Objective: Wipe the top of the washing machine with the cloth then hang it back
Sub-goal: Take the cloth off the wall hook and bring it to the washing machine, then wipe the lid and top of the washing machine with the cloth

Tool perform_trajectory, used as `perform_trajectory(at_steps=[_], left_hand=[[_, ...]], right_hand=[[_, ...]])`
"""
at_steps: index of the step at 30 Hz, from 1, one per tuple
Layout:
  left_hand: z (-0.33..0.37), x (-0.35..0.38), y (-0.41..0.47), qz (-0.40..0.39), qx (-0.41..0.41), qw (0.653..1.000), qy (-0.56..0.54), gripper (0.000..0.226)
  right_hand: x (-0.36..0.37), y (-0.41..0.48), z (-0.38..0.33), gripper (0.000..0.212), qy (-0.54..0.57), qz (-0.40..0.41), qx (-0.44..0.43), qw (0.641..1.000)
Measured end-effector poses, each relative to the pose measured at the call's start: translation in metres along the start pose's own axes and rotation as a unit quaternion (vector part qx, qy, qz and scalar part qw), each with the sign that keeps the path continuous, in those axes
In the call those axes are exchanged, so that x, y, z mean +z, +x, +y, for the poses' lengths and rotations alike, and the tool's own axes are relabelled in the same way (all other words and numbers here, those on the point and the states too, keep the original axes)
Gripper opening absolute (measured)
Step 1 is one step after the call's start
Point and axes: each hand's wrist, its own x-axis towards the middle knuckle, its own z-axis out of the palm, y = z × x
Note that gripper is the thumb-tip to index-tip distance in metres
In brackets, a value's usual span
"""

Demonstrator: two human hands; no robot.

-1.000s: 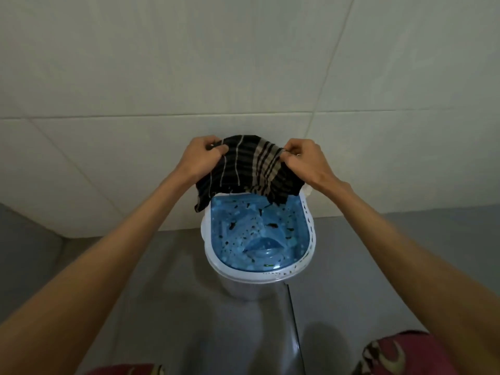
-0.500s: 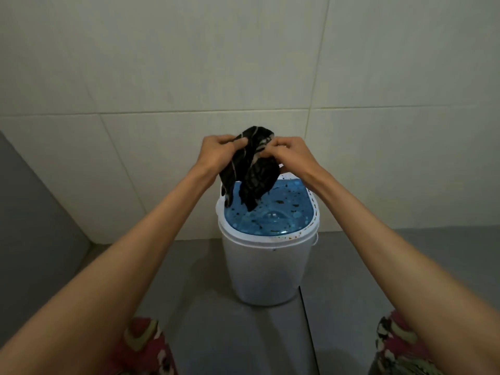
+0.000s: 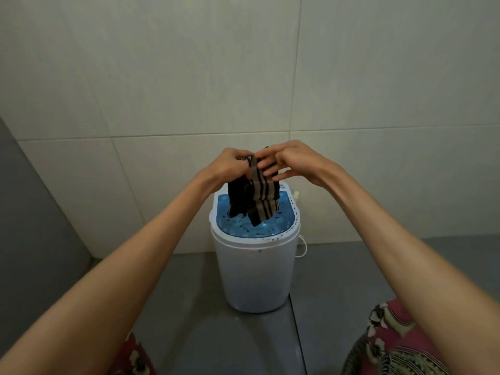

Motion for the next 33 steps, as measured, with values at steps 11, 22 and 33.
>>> perform_trajectory(at_steps=[11,22,33], left_hand=[[-0.017,0.027,0.009,-0.038,-0.040,0.985,-0.166,0.037],[-0.128,0.015,0.001,0.067,-0.065,0.978,0.184,0.111],[-0.201,0.010,0.030,-0.046,-0.095,0.924,0.367,0.130]], right_hand=[[-0.014,0.007,0.078,0.047,0.137,-0.001,0.049,0.989],[-0.010,0.016,0.093,0.030,-0.172,-0.032,0.039,0.984],[0.033,0.039,0.159,0.054,-0.362,0.018,0.121,0.924]])
